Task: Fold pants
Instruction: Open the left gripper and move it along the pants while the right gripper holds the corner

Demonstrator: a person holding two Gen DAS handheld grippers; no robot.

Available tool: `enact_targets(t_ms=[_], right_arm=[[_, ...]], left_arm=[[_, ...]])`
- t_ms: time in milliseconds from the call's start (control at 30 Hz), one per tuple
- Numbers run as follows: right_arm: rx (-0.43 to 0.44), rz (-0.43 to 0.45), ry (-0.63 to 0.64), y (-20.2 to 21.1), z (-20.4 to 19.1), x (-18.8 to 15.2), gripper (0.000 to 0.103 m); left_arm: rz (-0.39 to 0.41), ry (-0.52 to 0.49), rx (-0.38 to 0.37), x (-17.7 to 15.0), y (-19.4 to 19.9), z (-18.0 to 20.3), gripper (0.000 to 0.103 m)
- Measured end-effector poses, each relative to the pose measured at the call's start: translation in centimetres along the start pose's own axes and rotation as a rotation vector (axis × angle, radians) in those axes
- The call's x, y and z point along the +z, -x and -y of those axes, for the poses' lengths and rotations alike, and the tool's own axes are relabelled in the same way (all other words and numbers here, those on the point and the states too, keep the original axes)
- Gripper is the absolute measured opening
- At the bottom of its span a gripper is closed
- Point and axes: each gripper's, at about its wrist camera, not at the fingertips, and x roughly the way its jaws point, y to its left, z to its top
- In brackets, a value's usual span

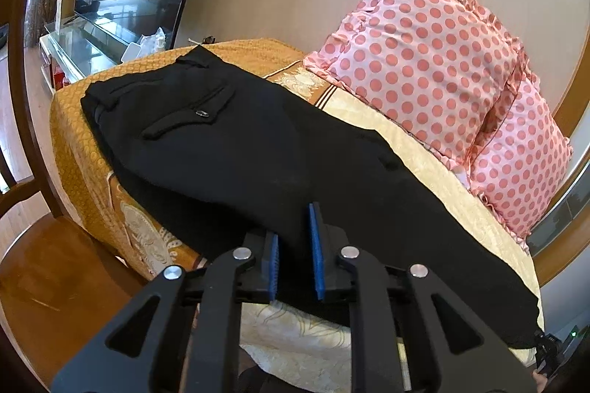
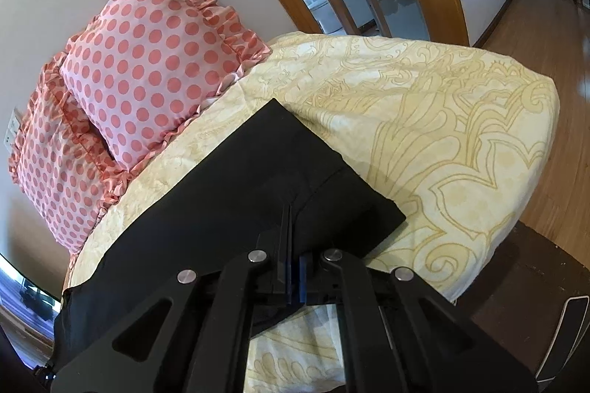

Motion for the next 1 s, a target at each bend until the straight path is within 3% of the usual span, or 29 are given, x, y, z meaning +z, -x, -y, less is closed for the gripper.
enact_targets(t_ms=[133,333,400,533,667,767,867,933,1000], right_arm=[[-0.005,0.028,0.015,0.2,-0.7,0.2,0.003],[-0.023,0.023,0.006,0.3,-0.5,0.2,0.002],[-0.026,0.021,-0.004,0.2,-0.2,0.0,0.002],[-0.031,0.022,-0.007,0.1,-0.2,0.0,0.002],[-0.042,0.015,0.002,-0.1,-0.2,0.0,0.002],[-0.086,0.034,0.012,0.5,-0.3,-0.2,0.003],[-0.166,0.098,-0.006,2.0,0.3,0.1,0.012],[-0.195,0.126,-0.033,2.8,0.9,0.3,0.031],[-0.192,0.139,-0.074,3.4,1.6,0.4,0.045]], left_arm=[[0.008,0.008,0.008,-0.6,0.1,-0.2,0.006],[-0.037,0.063,0.021,-3.1,-0.9,-2.1,0.006],[-0.013,0.055,0.015,-3.6,-0.7,-2.1,0.007],[0.015,0.019,0.04,-3.6,-0.1,-1.6,0.016],[0.049,0.032,0.073,-3.1,1.0,-2.8,0.038],[0.082,0.055,0.101,-2.7,2.2,-4.2,0.046],[0.15,0.091,0.193,-2.1,3.7,-5.9,0.052],[0.195,0.122,0.248,-1.4,4.5,-7.0,0.054],[0.229,0.117,0.246,-0.8,5.1,-7.2,0.057]])
